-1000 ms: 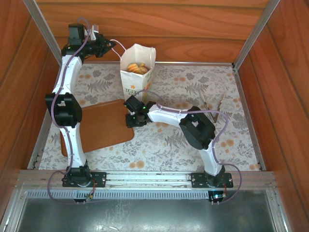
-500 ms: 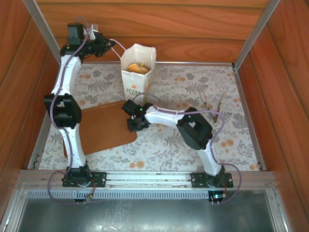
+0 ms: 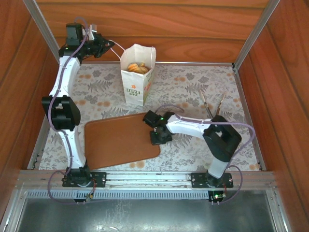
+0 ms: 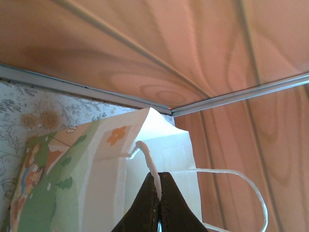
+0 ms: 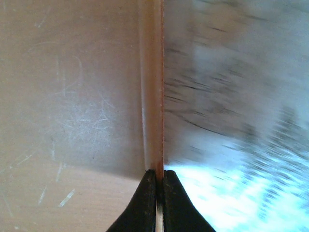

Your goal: Take the fake bread out of the paper bag

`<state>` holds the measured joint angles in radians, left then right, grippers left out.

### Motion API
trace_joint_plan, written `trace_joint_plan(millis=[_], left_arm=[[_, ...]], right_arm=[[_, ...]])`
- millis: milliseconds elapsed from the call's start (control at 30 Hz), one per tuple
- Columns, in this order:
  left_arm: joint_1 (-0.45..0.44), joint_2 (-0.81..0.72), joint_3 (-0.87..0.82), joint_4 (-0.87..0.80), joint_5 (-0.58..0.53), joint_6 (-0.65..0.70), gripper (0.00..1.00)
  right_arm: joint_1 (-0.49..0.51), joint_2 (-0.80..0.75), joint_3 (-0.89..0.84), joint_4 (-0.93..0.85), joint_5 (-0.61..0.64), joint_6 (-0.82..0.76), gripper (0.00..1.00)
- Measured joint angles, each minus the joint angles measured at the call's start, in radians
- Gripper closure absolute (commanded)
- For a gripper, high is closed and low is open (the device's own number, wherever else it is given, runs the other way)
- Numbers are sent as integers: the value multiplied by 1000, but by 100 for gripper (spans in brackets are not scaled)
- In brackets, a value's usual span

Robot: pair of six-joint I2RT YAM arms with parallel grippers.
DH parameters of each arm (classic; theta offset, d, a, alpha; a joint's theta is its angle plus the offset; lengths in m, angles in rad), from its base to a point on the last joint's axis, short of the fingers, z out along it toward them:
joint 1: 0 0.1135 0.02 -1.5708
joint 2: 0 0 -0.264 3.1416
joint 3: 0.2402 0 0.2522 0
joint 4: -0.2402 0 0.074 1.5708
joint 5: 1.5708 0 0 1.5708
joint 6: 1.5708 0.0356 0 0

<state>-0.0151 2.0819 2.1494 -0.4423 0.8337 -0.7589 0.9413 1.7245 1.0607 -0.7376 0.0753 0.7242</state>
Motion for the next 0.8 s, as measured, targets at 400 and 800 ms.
trace_joint_plan(millis=[400,800], left_arm=[[13,-227,-220,-9,-78,45,100],[140,-423,-444,-8,-100,72,100]], right_arm=[[-243,-151,-97,-136,113,-79,94],[-369,-110,-77,-177,171,-249,93]])
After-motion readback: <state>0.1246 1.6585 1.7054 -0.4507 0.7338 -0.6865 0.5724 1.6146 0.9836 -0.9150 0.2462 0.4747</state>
